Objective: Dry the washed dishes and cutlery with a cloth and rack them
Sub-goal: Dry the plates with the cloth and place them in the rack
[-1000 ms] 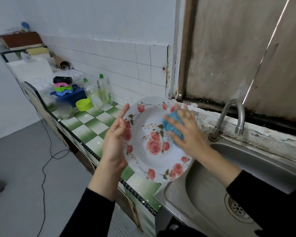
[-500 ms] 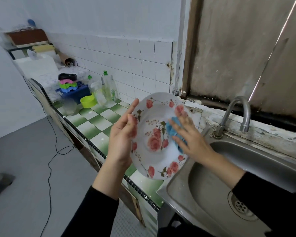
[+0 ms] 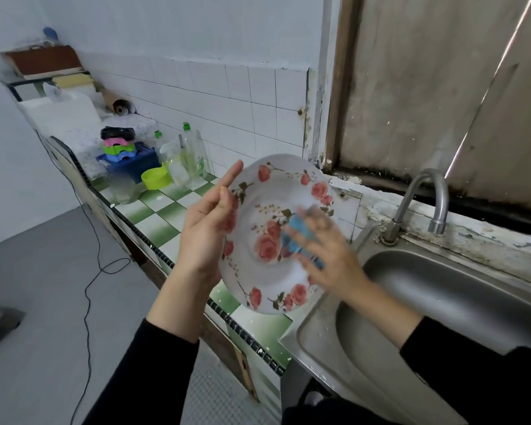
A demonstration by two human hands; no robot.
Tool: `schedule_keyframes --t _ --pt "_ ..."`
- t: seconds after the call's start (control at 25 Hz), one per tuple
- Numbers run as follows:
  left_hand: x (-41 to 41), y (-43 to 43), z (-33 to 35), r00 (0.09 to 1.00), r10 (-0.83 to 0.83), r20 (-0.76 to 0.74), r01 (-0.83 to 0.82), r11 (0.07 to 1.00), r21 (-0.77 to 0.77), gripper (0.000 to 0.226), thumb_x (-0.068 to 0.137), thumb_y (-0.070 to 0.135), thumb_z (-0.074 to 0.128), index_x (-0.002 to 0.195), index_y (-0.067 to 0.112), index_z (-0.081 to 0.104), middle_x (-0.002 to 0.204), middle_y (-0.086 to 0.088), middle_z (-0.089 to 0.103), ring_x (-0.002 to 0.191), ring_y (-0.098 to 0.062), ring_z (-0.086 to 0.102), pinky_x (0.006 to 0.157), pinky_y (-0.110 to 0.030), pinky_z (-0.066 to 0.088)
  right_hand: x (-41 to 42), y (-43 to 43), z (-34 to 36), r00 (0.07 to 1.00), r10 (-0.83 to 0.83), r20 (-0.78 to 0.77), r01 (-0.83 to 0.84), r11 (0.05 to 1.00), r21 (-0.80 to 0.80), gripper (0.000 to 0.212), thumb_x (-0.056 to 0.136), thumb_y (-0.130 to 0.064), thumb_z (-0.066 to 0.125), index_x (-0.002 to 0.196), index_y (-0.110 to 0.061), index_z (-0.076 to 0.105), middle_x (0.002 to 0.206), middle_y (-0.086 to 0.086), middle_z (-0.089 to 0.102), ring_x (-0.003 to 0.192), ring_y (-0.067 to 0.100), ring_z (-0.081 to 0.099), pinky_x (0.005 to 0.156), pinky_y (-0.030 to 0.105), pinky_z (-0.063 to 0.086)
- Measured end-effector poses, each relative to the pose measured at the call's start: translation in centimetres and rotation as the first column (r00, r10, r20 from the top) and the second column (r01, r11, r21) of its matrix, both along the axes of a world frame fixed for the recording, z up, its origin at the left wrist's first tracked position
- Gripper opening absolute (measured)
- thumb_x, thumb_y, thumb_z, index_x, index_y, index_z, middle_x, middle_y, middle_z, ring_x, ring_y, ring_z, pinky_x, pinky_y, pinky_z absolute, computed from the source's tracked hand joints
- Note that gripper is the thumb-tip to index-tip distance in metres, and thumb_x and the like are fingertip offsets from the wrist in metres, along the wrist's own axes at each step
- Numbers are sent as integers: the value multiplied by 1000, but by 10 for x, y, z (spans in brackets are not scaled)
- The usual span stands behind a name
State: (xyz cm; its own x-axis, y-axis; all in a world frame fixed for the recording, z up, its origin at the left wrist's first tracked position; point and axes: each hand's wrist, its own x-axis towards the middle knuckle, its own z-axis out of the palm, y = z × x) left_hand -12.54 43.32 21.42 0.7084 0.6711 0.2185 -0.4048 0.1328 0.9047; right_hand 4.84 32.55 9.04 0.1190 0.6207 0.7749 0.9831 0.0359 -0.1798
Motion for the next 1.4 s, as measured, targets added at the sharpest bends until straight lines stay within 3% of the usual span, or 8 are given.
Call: schedule_keyframes --t 0.16,0.32,0.52,0.72,0.88,1.0,1.16,1.4 --pt "12 -27 -11 996 -89 0 89 996 -7 35 99 16 40 129 23 56 120 -2 69 110 -20 65 92 -31 53 14 10 44 974 -74 -215 133 952 275 45 101 -20 49 143 -12 36 155 10 16 149 26 2 120 36 22" --pt "14 -34 -10 998 -34 49 34 999 -9 37 103 12 34 135 19 50 119 1 69 113 -13 63 94 -24 51 -54 24 39 955 188 -229 -162 978 130 49 103 -21 35 146 1 28 158 19 8 149 37 4 122 47 11" --pt "-1 -11 -7 995 96 42 -94 994 -51 34 102 15 39 131 19 56 101 2 72 105 -16 65 92 -28 53 -11 -1 -5 987 -35 -157 27 998 -54 52 99 -38 43 148 -35 25 161 3 11 149 23 1 114 62 20" --pt "14 -35 -15 998 -28 51 32 997 -73 35 100 12 37 129 21 54 115 -3 70 105 -16 67 86 -27 55 -23 26 54 872 -36 -488 153 967 203 57 101 -32 42 149 -11 20 159 17 1 148 10 -10 118 16 13" --pt "7 -16 -11 997 22 80 -12 992 -123 44 91 23 45 135 20 53 123 -10 64 117 -23 59 104 -41 45 -70 23 36 918 275 -287 -302 952 -54 57 102 -28 38 151 -7 18 161 14 9 150 24 4 122 42 12" --pt "-4 -1 -10 997 41 61 -33 991 -126 37 100 19 39 134 22 54 123 -5 67 115 -23 62 98 -37 51 -27 1 13 988 156 6 -154 980 -125 54 100 -33 45 149 -26 25 161 0 11 150 14 6 115 57 23" --pt "4 -16 -10 997 -13 82 21 995 -95 35 97 19 43 129 23 56 119 -3 69 108 -18 65 87 -29 55 -1 16 47 955 -137 -263 173 978 117 50 100 -33 46 148 -25 32 161 9 7 148 18 -4 111 59 32" --pt "7 -11 -3 990 26 138 -12 995 -103 35 99 16 40 131 19 55 128 -9 63 118 -23 61 100 -35 49 -60 31 40 979 174 -109 -176 984 -7 55 103 -35 32 152 -14 17 160 14 10 150 27 5 121 49 12"
